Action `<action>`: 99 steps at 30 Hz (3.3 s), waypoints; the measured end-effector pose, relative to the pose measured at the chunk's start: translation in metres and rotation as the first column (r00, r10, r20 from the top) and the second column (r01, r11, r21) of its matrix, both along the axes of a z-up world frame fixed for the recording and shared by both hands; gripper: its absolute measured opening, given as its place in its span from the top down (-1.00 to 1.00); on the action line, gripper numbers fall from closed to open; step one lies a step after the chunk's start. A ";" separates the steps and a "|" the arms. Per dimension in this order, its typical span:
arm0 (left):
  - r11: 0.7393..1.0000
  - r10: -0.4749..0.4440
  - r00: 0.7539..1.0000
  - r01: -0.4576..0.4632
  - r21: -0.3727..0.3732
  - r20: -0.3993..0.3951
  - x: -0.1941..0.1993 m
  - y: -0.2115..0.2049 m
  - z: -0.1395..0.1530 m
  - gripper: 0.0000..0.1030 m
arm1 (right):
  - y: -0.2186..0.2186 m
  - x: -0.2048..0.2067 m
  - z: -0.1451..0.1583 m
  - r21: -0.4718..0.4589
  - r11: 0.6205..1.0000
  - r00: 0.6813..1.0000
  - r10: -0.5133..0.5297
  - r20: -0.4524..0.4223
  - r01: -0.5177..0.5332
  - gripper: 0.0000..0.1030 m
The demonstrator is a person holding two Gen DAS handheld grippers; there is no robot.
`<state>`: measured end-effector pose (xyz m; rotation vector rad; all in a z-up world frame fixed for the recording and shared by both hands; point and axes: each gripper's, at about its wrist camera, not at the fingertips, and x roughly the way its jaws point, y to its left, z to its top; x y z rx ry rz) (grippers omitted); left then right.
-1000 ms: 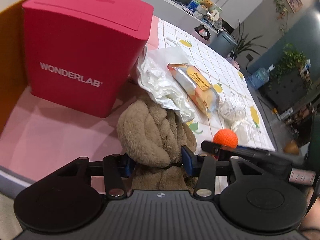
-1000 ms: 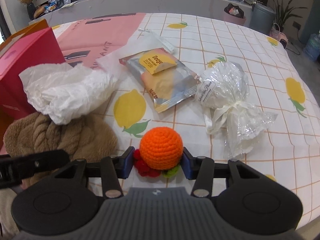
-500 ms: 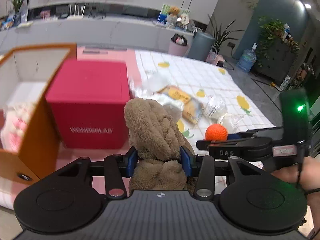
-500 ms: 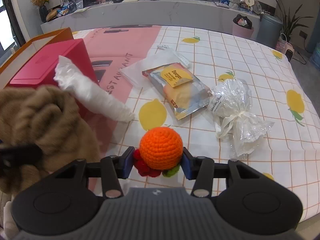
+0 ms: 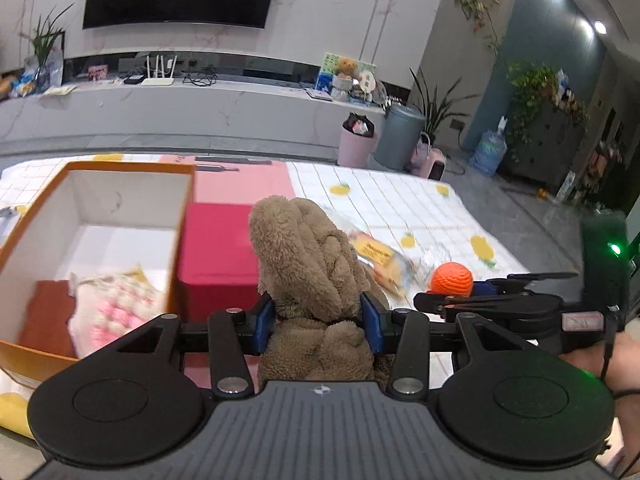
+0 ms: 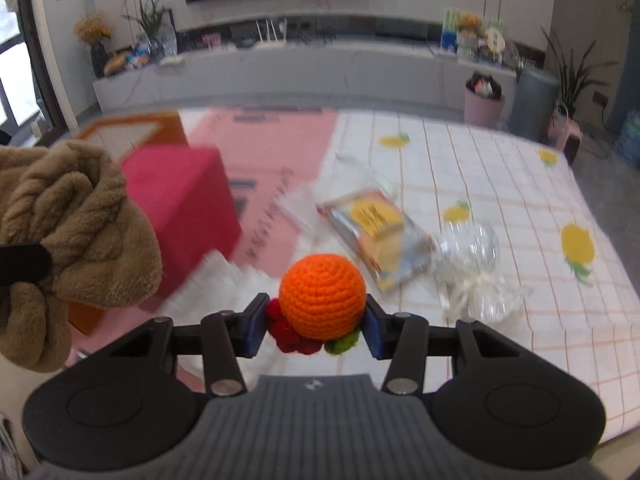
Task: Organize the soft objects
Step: 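Lift and carry the brown towel and orange ball with both tools over the orange box, then open the left tool to drop the brown towel while the right tool releases the orange ball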
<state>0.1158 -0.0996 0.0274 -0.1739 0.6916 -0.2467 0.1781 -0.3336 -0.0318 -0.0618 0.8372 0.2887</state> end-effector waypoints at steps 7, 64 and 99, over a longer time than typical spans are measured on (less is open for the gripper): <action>0.994 0.110 0.991 -0.109 -0.008 0.076 -0.005 0.077 0.032 0.01 | 0.045 -0.017 0.052 0.087 0.995 0.991 0.035 0.128 -0.047 0.06; 0.823 0.362 0.932 -0.323 0.467 0.008 0.083 0.193 -0.011 -0.70 | 0.280 0.038 0.005 0.003 0.936 0.935 0.352 0.033 -0.353 0.06; 0.887 0.342 0.940 -0.322 0.330 -0.003 0.057 0.231 -0.028 -0.66 | 0.369 0.123 -0.031 -0.415 0.803 0.870 0.241 -0.429 -0.427 -0.60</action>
